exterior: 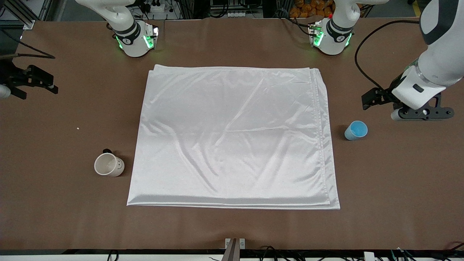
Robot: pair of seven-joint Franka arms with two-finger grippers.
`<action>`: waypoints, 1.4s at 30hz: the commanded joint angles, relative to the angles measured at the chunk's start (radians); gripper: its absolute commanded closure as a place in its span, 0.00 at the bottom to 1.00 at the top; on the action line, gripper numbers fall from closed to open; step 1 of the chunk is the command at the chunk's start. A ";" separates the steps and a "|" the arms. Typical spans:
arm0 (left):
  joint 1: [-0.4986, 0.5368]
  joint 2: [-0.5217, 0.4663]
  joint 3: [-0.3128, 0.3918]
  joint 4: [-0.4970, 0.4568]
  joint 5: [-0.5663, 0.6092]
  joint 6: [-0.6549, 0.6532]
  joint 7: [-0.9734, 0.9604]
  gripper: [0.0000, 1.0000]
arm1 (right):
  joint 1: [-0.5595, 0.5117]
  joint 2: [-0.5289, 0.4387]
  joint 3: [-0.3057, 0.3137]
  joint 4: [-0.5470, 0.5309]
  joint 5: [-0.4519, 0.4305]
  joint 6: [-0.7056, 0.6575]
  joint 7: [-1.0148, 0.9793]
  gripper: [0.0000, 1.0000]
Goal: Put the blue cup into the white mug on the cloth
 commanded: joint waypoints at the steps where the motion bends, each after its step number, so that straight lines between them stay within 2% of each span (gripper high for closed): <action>1: 0.005 -0.047 0.014 -0.162 0.000 0.123 0.020 0.00 | 0.002 -0.004 -0.002 -0.014 -0.018 0.007 0.007 0.00; 6: 0.005 -0.055 0.026 -0.242 0.004 0.200 0.020 0.00 | -0.005 0.010 -0.009 -0.048 -0.042 0.021 0.006 0.00; 16: 0.005 -0.057 0.058 -0.412 0.010 0.364 0.021 0.00 | -0.018 0.012 -0.055 -0.264 -0.049 0.271 -0.110 0.00; 25: 0.005 -0.052 0.060 -0.513 0.012 0.495 0.023 0.00 | -0.015 0.044 -0.055 -0.404 -0.048 0.450 -0.135 0.00; 33: 0.006 -0.038 0.064 -0.575 0.012 0.587 0.023 0.00 | -0.008 0.077 -0.055 -0.496 -0.050 0.599 -0.150 0.00; 42: 0.008 0.011 0.066 -0.607 0.012 0.674 0.023 0.00 | -0.008 0.159 -0.055 -0.530 -0.050 0.742 -0.230 0.00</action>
